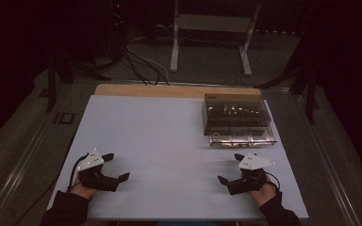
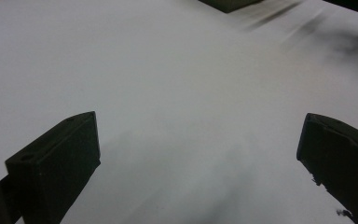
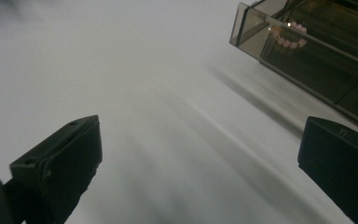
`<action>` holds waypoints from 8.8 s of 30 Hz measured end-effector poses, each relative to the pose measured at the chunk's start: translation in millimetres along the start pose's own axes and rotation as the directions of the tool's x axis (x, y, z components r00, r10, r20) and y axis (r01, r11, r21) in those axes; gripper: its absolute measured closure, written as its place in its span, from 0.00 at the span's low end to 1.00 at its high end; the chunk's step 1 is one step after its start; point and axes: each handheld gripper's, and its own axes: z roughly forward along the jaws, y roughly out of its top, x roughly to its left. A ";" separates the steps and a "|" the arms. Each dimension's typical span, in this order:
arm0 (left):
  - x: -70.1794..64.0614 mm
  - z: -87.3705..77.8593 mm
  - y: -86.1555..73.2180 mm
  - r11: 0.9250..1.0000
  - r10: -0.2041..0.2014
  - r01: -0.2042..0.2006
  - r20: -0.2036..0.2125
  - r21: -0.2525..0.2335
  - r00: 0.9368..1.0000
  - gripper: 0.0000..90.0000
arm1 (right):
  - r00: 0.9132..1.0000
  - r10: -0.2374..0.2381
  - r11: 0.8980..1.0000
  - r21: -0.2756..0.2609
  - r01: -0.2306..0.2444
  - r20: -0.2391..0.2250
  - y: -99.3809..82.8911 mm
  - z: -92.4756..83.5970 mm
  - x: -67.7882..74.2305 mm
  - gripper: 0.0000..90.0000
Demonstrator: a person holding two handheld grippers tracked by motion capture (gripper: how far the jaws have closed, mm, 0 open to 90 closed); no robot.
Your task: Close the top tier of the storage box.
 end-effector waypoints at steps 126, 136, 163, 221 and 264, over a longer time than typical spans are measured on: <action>-1.2 -0.6 0.7 1.000 0.008 -0.008 0.005 -0.002 1.000 0.01 | 0.880 0.191 0.971 0.045 -0.233 0.435 -6.7 -23.1 -47.0 1.00; -0.8 -1.4 0.9 1.000 0.004 -0.004 0.002 -0.005 1.000 0.01 | 0.881 0.166 0.979 0.036 -0.203 0.444 -2.3 -20.0 -50.0 1.00; -0.6 -2.4 1.0 1.000 0.005 -0.005 0.003 -0.006 1.000 0.01 | 0.877 0.149 0.979 0.054 -0.195 0.456 -0.6 -12.3 -56.9 1.00; -0.5 -2.2 0.6 1.000 0.000 0.000 0.002 -0.006 1.000 0.01 | 0.880 0.142 0.983 0.044 -0.181 0.453 15.6 -2.3 -70.7 1.00; -0.9 -2.0 0.7 1.000 0.002 -0.002 0.002 -0.001 1.000 0.01 | 0.874 0.147 0.982 0.040 -0.186 0.462 28.3 8.7 -81.9 1.00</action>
